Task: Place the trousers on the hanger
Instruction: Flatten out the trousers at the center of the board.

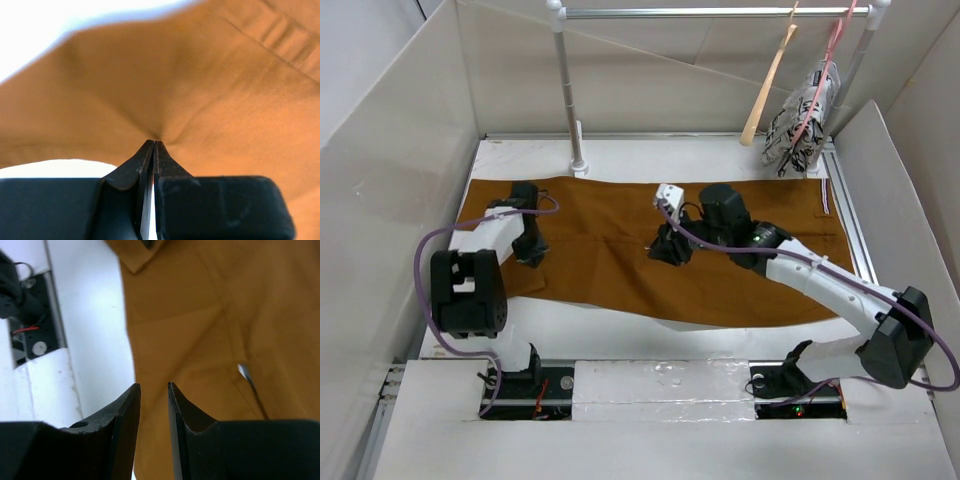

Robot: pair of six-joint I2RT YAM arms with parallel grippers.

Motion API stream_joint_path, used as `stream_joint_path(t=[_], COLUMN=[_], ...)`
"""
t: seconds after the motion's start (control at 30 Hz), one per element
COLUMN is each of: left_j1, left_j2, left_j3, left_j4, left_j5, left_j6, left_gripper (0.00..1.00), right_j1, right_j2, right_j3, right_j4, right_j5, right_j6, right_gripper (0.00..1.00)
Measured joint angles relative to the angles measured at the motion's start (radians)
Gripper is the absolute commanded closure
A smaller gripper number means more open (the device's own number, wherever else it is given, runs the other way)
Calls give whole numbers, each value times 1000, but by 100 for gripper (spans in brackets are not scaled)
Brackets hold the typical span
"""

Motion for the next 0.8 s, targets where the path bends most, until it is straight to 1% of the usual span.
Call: stream_joint_path(t=[0.07,0.1,0.17,0.2,0.3,0.4,0.47,0.57,0.63,0.67,0.73,0.77,0.8], left_j1=[39,59,92,96,38,-29,-41,-41,-40,-40,-40,-40,-40], left_j2=[-53,-84,-108,-109,-84,-39,-1,44,69,80,97,97,97], left_j3=[5,13,64,89,95,47,26,18,18,18,18,18,18], left_j4=[-6,-6,-39,-42,-31,-32,-55,-72,-74,-76,-81,-84,-87], left_j5=[-1,-1,6,11,23,43,40,20,3,-7,-24,-31,-38], left_j6=[8,13,37,45,49,46,41,34,23,18,5,0,-3], left_gripper=[100,92,73,59,54,53,52,54,68,79,95,100,100], right_j1=[-29,-58,-76,-79,-78,-79,-81,-81,-81,-83,-89,-95,-101], right_j2=[-21,-40,-56,-61,-60,-60,-60,-60,-61,-62,-68,-71,-76], right_j3=[-10,-21,-36,-43,-47,-47,-47,-47,-47,-47,-47,-47,-48], right_j4=[-24,-27,-39,-45,-62,-71,-77,-79,-79,-80,-81,-81,-80], right_j5=[3,4,4,4,3,2,3,2,2,2,-2,-3,-5], right_j6=[-8,-9,-16,-18,-23,-26,-27,-30,-30,-30,-31,-32,-34], right_gripper=[65,65,65,65,65,65,65,65,65,65,65,65,65])
